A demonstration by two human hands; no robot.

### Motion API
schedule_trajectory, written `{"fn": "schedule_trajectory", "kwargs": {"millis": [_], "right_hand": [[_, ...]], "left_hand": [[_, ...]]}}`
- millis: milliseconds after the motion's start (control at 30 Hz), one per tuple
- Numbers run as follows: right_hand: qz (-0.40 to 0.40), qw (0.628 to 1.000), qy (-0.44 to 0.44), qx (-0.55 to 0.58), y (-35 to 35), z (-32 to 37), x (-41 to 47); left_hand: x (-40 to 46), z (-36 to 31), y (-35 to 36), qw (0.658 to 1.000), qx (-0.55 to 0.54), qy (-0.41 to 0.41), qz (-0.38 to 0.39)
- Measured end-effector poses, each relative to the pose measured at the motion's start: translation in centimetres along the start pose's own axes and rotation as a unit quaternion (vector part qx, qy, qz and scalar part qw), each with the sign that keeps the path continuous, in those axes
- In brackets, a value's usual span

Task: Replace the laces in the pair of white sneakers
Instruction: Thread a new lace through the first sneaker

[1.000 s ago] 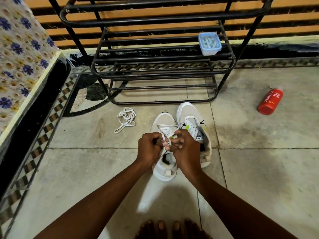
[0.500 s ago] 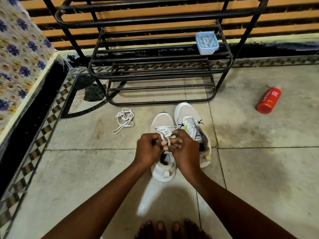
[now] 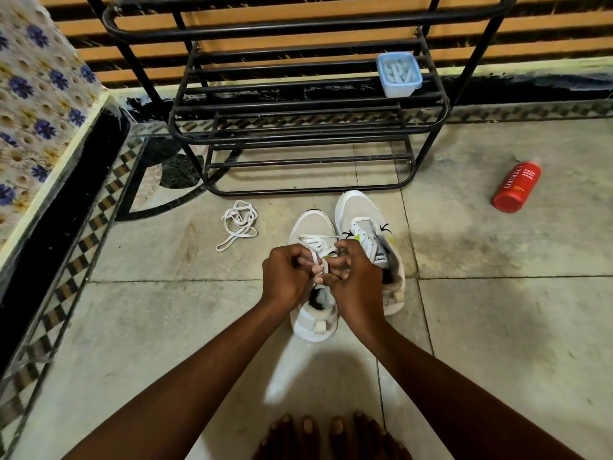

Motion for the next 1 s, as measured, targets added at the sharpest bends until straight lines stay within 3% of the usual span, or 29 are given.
{"fn": "schedule_trajectory", "kwargs": {"millis": [233, 567, 833, 933, 1000], "right_hand": [[-0.006, 1.0, -0.008, -0.022, -0.3, -0.1, 0.2], [0.013, 0.985, -0.102, -0.138, 0.2, 0.9, 1.7], [0.013, 0.952, -0.184, -0.243, 0.2, 2.2, 2.3], [-0.023, 0.961, -0.188, -0.204, -1.3, 3.7, 2.3], [-0.05, 0.988, -0.127, -0.078, -2.9, 4.0, 2.5]], "left_hand": [[0.6, 0.2, 0.3, 0.998, -0.059, 0.002, 0.032], [0.3, 0.2, 0.5, 0.991, -0.126, -0.018, 0.032], [-0.1, 1.3, -0.6, 0.998, -0.032, 0.02, 0.044], [-0.5, 1.6, -0.6, 0.999, -0.022, 0.016, 0.03], [-1.0, 1.6, -0.7, 0.999, -0.017, 0.026, 0.02]]}}
Point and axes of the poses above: each hand's wrist, its own x-axis towards the middle knuckle, its own y-axis out of the palm, z = x × y, the point moved 7 cm from there along x, towards the middle knuckle, and after that the axes turned 5 degrees about -x, right-handed, at the moved point
